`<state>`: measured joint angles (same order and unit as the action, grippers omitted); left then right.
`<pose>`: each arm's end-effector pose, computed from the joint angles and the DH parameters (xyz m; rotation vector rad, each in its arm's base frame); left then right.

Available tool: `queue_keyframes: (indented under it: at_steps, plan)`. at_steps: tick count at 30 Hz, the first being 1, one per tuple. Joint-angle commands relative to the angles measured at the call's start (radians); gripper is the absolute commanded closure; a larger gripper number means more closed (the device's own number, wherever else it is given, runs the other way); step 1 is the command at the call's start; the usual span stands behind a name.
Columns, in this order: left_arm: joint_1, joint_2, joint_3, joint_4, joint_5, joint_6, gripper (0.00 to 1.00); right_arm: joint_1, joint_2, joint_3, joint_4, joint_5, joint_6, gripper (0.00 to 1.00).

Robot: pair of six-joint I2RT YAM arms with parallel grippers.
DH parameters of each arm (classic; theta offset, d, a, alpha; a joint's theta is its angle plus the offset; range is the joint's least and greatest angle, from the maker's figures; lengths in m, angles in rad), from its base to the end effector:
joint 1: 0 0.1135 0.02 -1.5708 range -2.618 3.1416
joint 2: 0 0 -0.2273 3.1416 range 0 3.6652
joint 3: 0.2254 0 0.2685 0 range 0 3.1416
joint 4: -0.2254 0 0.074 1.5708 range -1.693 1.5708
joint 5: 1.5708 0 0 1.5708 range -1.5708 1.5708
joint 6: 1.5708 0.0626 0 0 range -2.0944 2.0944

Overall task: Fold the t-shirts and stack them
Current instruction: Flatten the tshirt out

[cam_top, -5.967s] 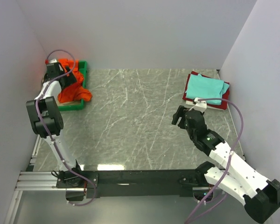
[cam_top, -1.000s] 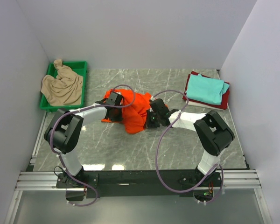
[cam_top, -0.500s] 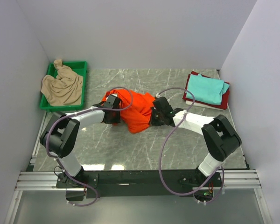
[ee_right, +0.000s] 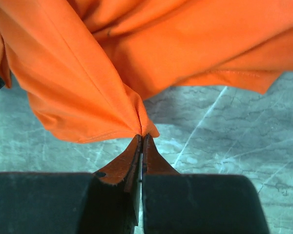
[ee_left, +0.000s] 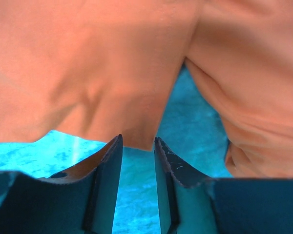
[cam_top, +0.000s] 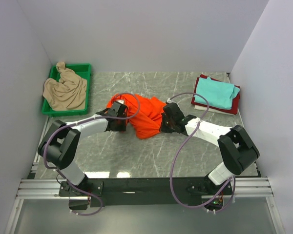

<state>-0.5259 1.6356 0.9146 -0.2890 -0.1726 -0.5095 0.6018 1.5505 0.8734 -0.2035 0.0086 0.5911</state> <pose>0.3021 -0.1629 0.0977 -0.0429 2.5666 -0.1728 0.2838 0.1943 0.1182 -0.0096 2.5204 0.5000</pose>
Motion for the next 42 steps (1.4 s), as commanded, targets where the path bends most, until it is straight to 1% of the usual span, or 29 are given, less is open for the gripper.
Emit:
queue_keyframes:
  at_steps: [1, 11, 13, 14, 15, 16, 17, 18, 19, 20, 23, 24, 25, 26, 27, 28, 29, 30, 31, 32, 34, 38, 39, 40, 42]
  plan:
    - [-0.026, -0.007, 0.038, 0.034, 0.005, 0.022, 0.62, -0.007, -0.041, -0.016, 0.001, 0.021, 0.015, 1.0]
    - [-0.043, 0.092, 0.075, 0.017, -0.011, 0.028, 0.62, -0.007, -0.038, -0.005, -0.005, 0.022, 0.01, 1.0]
    - [-0.046, 0.116, 0.084, -0.004, -0.03, 0.023, 0.63, -0.008, -0.038, 0.001, -0.007, 0.021, 0.009, 1.0]
    - [-0.046, 0.125, 0.084, -0.009, -0.036, 0.023, 0.66, -0.008, -0.036, 0.001, -0.008, 0.019, 0.01, 1.0]
    - [-0.049, 0.133, 0.086, -0.013, -0.047, 0.022, 0.72, -0.007, -0.038, 0.004, -0.01, 0.022, 0.012, 1.0]
    - [-0.051, 0.148, 0.083, -0.024, -0.056, 0.025, 0.88, -0.007, -0.041, 0.007, -0.013, 0.022, 0.012, 1.0]
    - [-0.051, 0.153, 0.081, -0.03, -0.089, 0.026, 0.97, -0.008, -0.05, 0.015, -0.02, 0.022, 0.01, 1.0]
    - [-0.051, 0.155, 0.084, -0.042, -0.099, 0.014, 1.0, -0.007, -0.055, 0.021, -0.028, 0.028, 0.006, 1.0]
    - [-0.045, 0.141, 0.086, -0.041, -0.099, 0.019, 1.0, -0.01, -0.064, 0.032, -0.04, 0.031, 0.003, 1.0]
    - [-0.045, 0.124, 0.089, -0.05, -0.143, 0.023, 1.0, -0.01, -0.07, 0.045, -0.077, 0.037, -0.004, 1.0]
    - [-0.003, 0.025, 0.177, -0.14, -0.179, 0.046, 0.99, -0.026, -0.143, 0.152, -0.169, 0.065, -0.034, 1.0]
    - [0.033, -0.009, 0.234, -0.159, -0.198, 0.072, 1.0, -0.046, -0.161, 0.177, -0.194, 0.071, -0.059, 1.0]
    - [0.055, -0.075, 0.266, -0.18, -0.212, 0.089, 1.0, -0.06, -0.18, 0.205, -0.217, 0.089, -0.072, 1.0]
    - [0.079, -0.104, 0.302, -0.22, -0.232, 0.107, 1.0, -0.074, -0.217, 0.267, -0.267, 0.1, -0.085, 1.0]
    - [0.134, -0.158, 0.369, -0.242, -0.281, 0.149, 1.0, -0.107, -0.234, 0.301, -0.314, 0.131, -0.112, 1.0]
    - [0.167, -0.186, 0.397, -0.257, -0.3, 0.169, 1.0, -0.123, -0.253, 0.332, -0.315, 0.131, -0.126, 1.0]
    - [0.199, -0.212, 0.423, -0.269, -0.314, 0.19, 1.0, -0.137, -0.288, 0.396, -0.354, 0.163, -0.141, 1.0]
    - [0.233, -0.238, 0.459, -0.279, -0.326, 0.228, 1.0, -0.151, -0.306, 0.426, -0.37, 0.178, -0.167, 1.0]
    - [0.292, -0.29, 0.474, -0.28, -0.343, 0.247, 1.0, -0.169, -0.325, 0.455, -0.385, 0.194, -0.184, 1.0]
    - [0.32, -0.319, 0.487, -0.277, -0.349, 0.264, 1.0, -0.174, -0.36, 0.507, -0.408, 0.236, -0.198, 1.0]
    - [0.381, -0.396, 0.517, -0.256, -0.372, 0.305, 1.0, -0.18, -0.397, 0.55, -0.422, 0.284, -0.246, 1.0]
    - [0.435, -0.52, 0.55, -0.194, -0.409, 0.339, 1.0, -0.181, -0.505, 0.634, -0.425, 0.389, -0.303, 1.0]
    - [0.443, -0.543, 0.552, -0.174, -0.416, 0.351, 1.0, -0.181, -0.526, 0.641, -0.419, 0.427, -0.322, 1.0]
    - [0.445, -0.584, 0.558, -0.144, -0.421, 0.358, 1.0, -0.183, -0.549, 0.642, -0.41, 0.444, -0.33, 1.0]
    - [0.446, -0.62, 0.579, -0.113, -0.438, 0.377, 1.0, -0.181, -0.618, 0.642, -0.375, 0.476, -0.355, 1.0]
